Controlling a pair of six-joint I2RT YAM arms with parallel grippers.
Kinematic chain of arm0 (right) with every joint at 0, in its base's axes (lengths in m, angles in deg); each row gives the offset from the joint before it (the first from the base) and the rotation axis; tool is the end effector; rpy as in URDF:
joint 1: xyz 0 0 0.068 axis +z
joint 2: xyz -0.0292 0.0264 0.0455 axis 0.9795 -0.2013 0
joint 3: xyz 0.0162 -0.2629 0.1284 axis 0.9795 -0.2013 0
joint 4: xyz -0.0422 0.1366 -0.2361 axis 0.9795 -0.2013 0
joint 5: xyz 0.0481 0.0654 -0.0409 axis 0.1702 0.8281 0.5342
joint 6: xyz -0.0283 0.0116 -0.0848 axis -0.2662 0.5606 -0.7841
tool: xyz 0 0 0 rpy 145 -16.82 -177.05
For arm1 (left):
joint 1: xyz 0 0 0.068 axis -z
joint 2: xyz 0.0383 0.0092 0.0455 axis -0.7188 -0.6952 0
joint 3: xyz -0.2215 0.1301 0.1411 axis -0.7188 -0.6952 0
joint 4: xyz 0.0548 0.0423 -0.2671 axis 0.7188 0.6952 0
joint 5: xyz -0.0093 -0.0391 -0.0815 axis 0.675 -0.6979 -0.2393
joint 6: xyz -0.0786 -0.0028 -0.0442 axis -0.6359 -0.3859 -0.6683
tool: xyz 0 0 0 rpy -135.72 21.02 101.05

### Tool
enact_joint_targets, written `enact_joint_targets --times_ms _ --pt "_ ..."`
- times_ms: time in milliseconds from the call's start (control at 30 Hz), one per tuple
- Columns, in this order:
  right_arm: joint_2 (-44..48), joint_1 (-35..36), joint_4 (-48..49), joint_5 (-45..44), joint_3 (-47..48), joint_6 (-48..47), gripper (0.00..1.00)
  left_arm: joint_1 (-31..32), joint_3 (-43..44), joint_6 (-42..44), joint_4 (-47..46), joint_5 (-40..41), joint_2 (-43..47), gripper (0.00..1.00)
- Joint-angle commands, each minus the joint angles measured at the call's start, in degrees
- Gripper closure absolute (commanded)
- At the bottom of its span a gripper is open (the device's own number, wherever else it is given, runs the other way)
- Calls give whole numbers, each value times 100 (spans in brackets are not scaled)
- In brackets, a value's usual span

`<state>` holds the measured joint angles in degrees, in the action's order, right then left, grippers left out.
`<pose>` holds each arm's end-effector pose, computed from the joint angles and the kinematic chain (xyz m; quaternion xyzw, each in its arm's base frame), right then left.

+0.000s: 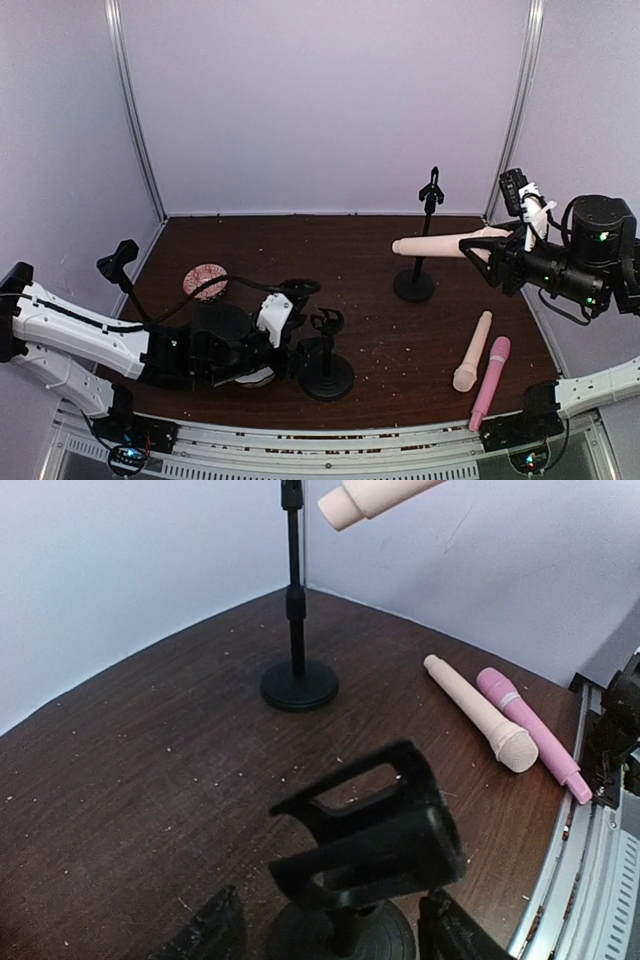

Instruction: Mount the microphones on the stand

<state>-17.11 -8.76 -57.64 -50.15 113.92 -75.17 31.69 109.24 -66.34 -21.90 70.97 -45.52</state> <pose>0.0955 0.1477 0.4173 -0.2546 0.7585 0.2206 0.5579 0.1034 -0.3153 0.2315 0.2812 0.7505 -0.3126 0.5098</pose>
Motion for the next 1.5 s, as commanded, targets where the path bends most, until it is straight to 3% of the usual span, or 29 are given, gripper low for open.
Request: enact_joint_targets --times_ms 0,433,667,1000,1467 --pt "47 -26 23 -197 -148 196 100 118 -66 -26 -1029 132 -303 39" --pt "295 -25 245 464 -253 9 100 128 -104 -56 -2319 257 -1349 56" --pt "170 -23 195 847 -218 12 100 127 -322 235 -3401 305 -1704 75" --pt "70 -22 427 1777 89 -53 100 62 -385 817 -4109 293 -1882 96" --pt "-149 28 533 2456 235 -312 100 -776 -188 798 -4117 -761 -2020 100"
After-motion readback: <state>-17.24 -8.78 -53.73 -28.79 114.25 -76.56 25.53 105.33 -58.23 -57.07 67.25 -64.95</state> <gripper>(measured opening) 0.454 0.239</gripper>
